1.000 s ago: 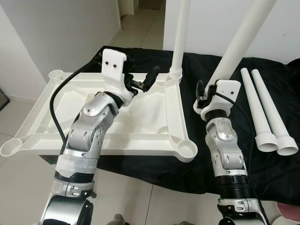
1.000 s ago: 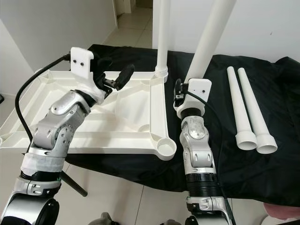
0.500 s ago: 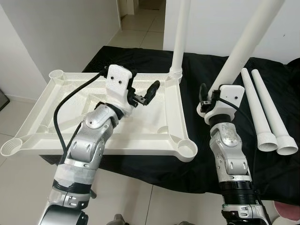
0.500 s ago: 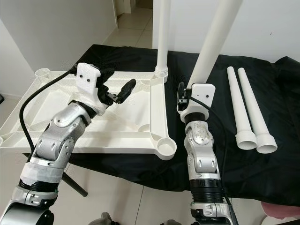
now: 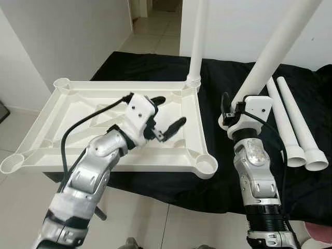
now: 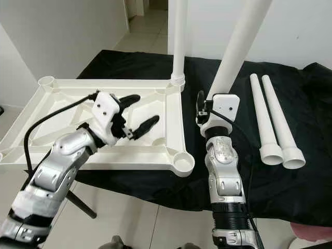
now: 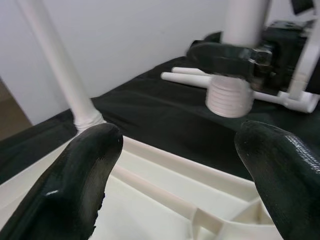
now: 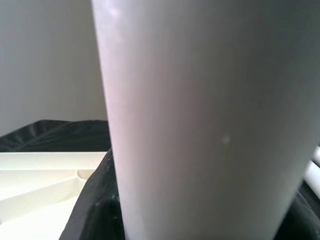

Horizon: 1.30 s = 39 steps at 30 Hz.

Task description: Building children table

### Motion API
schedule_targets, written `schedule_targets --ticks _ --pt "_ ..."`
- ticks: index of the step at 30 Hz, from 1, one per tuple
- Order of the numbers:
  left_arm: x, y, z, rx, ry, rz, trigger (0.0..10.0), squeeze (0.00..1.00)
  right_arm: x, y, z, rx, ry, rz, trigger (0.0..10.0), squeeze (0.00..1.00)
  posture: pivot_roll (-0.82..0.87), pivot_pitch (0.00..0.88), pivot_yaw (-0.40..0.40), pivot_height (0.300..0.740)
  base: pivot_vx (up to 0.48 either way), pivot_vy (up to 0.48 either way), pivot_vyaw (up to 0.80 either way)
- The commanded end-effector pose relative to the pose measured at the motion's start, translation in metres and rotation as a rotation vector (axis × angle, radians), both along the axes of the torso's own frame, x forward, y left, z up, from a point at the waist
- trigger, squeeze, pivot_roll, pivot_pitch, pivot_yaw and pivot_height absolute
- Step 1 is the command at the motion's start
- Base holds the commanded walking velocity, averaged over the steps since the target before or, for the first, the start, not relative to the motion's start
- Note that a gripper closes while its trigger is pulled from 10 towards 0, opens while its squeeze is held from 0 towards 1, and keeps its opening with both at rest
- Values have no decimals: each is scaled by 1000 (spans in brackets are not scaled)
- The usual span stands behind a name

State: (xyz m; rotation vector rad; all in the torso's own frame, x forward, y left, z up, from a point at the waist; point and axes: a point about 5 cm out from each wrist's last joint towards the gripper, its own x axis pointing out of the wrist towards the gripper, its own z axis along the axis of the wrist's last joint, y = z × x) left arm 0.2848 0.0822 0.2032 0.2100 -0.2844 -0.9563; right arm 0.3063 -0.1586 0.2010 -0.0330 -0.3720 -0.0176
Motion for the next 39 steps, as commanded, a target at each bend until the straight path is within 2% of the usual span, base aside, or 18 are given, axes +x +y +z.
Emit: schedule_targets --ticks 1,6,8,13,17,27,30,32,33,39 --pt "-3 -2 -6 37 -5 -16 10000 0 1 1 6 -10 -34 20 10000 0 0 0 22 740 0 0 0" --pt "-6 -3 -7 24 15 -41 10000 0 1 -1 6 -11 -35 14 10000 0 10 0 9 740 0 0 0" --pt "-9 2 -9 56 10 -57 10000 0 1 -3 8 -5 -41 8 10000 0 11 0 12 740 0 0 0" --pt "-9 3 -13 64 36 -72 10000 0 1 -2 8 -11 -42 15 10000 0 17 0 8 740 0 0 0" --pt "-21 3 -27 147 47 -151 10000 0 -3 0 4 -12 -38 28 10000 0 18 0 8 740 0 0 0" --pt "-26 4 -41 233 90 -203 10000 0 -5 -1 2 -20 -33 27 10000 0 7 0 17 740 0 0 0" --pt "-30 5 -49 290 107 -237 10000 0 -7 -3 1 -26 -30 20 10000 0 4 0 20 740 0 0 0" --pt "-30 5 -49 290 107 -237 10000 0 -7 -3 1 -26 -30 20 10000 0 4 0 20 740 0 0 0" --pt "-32 6 -54 328 109 -249 10000 0 -7 -4 1 -28 -29 16 10000 0 2 5 21 740 0 0 0" --pt "-32 8 -65 392 122 -244 10000 0 -8 -4 1 -27 -30 11 10000 0 0 6 22 740 0 0 0"
